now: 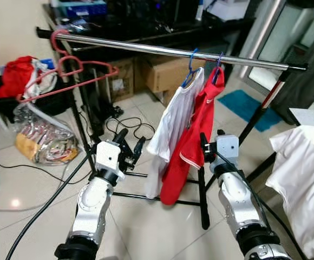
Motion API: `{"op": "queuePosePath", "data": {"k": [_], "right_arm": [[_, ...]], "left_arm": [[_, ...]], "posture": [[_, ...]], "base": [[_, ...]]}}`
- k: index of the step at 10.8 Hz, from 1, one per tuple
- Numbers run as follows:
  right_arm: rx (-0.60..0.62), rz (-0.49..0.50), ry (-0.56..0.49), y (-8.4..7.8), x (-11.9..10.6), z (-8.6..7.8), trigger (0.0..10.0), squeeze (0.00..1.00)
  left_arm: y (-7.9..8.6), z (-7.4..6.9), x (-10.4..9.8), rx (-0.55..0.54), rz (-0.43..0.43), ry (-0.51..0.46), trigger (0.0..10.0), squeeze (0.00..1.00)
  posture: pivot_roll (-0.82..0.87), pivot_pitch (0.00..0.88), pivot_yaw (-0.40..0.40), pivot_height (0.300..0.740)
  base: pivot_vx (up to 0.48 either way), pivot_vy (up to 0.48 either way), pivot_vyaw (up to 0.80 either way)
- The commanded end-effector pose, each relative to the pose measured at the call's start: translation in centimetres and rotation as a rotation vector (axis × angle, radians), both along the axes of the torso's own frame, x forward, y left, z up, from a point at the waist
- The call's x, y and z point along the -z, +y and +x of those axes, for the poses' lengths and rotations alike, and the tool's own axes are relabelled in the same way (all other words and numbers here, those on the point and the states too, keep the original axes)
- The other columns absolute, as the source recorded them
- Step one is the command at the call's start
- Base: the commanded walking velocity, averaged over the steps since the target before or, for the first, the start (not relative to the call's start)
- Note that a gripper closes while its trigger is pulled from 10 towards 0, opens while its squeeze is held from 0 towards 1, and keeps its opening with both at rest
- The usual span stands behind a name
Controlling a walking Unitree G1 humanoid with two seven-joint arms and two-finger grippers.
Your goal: Hang hanger
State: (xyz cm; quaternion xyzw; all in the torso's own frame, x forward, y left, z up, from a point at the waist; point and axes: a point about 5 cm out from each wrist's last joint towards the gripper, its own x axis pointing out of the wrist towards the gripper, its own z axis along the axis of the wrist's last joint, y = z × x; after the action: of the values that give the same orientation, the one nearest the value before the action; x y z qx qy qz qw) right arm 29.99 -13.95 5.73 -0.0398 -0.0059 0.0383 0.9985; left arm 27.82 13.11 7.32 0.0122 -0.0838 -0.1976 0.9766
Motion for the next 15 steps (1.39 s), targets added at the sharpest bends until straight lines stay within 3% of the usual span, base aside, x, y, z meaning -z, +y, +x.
{"op": "queuePosePath", "data": {"k": [1,10,15], "right_arm": [[0.002,-0.002,-0.011,0.1,-0.5,0.5,10.0,0.0],[0.02,0.007,-0.007,0.2,-0.4,0.6,10.0,0.0],[0.007,-0.021,0.031,-0.1,1.0,-0.7,10.0,0.0]], "left_arm": [[-0.4,0.1,-0.1,0.012,0.003,-0.003,10.0,0.0],[-0.6,0.1,-0.1,0.03,0.025,-0.002,10.0,0.0],[-0.7,-0.6,0.9,0.048,0.015,0.034,10.0,0.0]], "posture": [[0.14,0.0,-0.069,0.74],[0.13,0.0,-0.06,0.74],[0.13,0.0,-0.064,0.74]], "base": [[0.416,0.0,0.0],[0.418,0.0,0.0],[0.0,0.0,0.0]]}}
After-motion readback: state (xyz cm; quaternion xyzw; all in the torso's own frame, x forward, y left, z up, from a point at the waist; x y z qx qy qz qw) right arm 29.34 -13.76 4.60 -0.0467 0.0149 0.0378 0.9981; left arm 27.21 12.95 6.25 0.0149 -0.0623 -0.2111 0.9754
